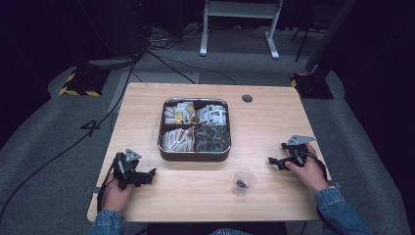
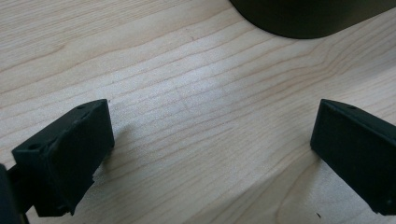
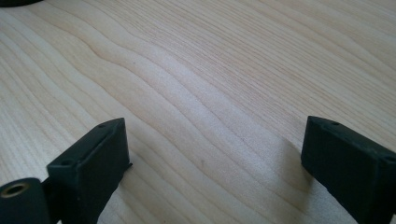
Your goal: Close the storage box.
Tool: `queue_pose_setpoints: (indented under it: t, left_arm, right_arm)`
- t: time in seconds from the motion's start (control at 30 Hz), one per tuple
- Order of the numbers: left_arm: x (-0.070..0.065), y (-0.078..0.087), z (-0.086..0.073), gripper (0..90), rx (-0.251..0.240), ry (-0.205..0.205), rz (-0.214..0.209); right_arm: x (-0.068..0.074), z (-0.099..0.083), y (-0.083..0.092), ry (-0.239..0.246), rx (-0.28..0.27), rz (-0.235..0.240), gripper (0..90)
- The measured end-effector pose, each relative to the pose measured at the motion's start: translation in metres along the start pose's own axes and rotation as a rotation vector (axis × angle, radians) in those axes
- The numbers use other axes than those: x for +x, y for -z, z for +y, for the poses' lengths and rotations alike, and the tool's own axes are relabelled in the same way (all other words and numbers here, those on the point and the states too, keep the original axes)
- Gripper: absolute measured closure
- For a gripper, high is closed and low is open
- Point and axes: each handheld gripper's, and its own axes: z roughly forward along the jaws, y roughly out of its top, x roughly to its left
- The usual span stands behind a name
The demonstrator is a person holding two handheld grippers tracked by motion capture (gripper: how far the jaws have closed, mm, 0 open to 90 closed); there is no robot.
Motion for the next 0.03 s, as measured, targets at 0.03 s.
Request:
queue_pose_setpoints:
  t: [0.03]
  left_arm:
    - [0.0000, 0.0000, 0.0000, 0.0, 0.000, -0.001, 0.000]
  right_arm:
    - [0.0000, 0.0000, 0.0000, 0.000, 0.000, 0.000, 7.8]
